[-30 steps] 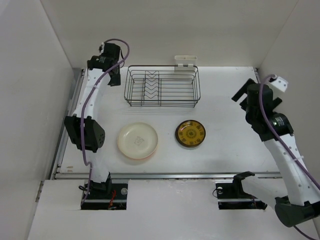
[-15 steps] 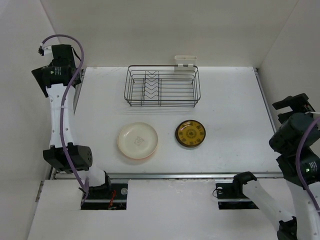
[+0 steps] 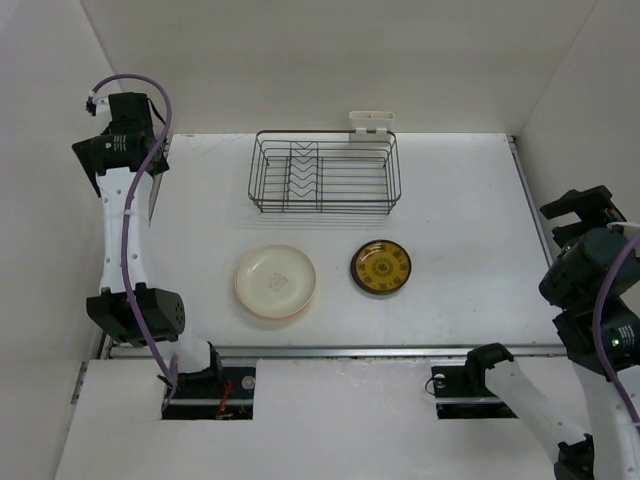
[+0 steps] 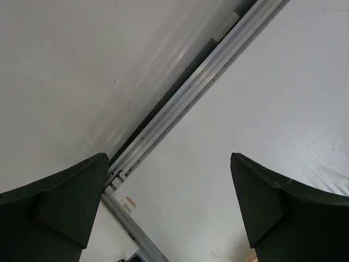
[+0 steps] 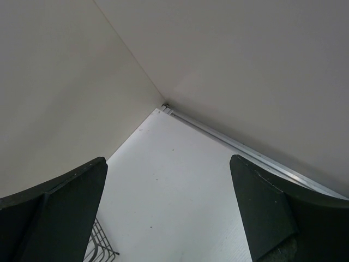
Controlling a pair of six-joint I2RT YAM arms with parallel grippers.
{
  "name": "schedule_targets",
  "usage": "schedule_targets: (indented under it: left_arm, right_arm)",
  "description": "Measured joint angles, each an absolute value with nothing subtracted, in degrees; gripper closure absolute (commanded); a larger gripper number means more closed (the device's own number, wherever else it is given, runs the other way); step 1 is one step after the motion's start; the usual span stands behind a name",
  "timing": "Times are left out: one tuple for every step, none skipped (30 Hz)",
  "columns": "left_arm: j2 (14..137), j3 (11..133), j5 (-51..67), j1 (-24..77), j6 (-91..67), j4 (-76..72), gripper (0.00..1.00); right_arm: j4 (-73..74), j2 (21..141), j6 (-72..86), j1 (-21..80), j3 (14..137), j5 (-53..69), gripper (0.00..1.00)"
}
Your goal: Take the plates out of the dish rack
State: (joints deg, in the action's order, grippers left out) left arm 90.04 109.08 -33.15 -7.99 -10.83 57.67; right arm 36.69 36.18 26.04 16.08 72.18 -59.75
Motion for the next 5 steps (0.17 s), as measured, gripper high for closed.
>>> schedule_targets:
  left_arm:
    - [90.0, 109.1, -33.1, -8.0, -10.8, 57.7, 0.07]
    - [90.0, 109.1, -33.0, -8.0, -10.8, 57.7, 0.07]
    - [90.0, 109.1, -33.0, -8.0, -10.8, 57.7, 0.07]
    - [90.0, 109.1, -33.0, -8.0, -10.8, 57.7, 0.07]
    - [90.0, 109.1, -33.0, -8.0, -10.8, 57.7, 0.07]
  right_arm:
    - [36.7, 36.1, 25.9, 16.1, 72.2, -59.5, 0.0]
    - [36.7, 36.1, 25.7, 16.1, 72.2, -59.5, 0.0]
    - [36.7, 36.1, 25.7, 16.1, 72.2, -59.3, 0.0]
    - [36.7, 36.1, 25.6, 16.1, 72.2, -59.2, 0.0]
    - [36.7, 36.0, 25.6, 16.1, 72.2, -59.0, 0.0]
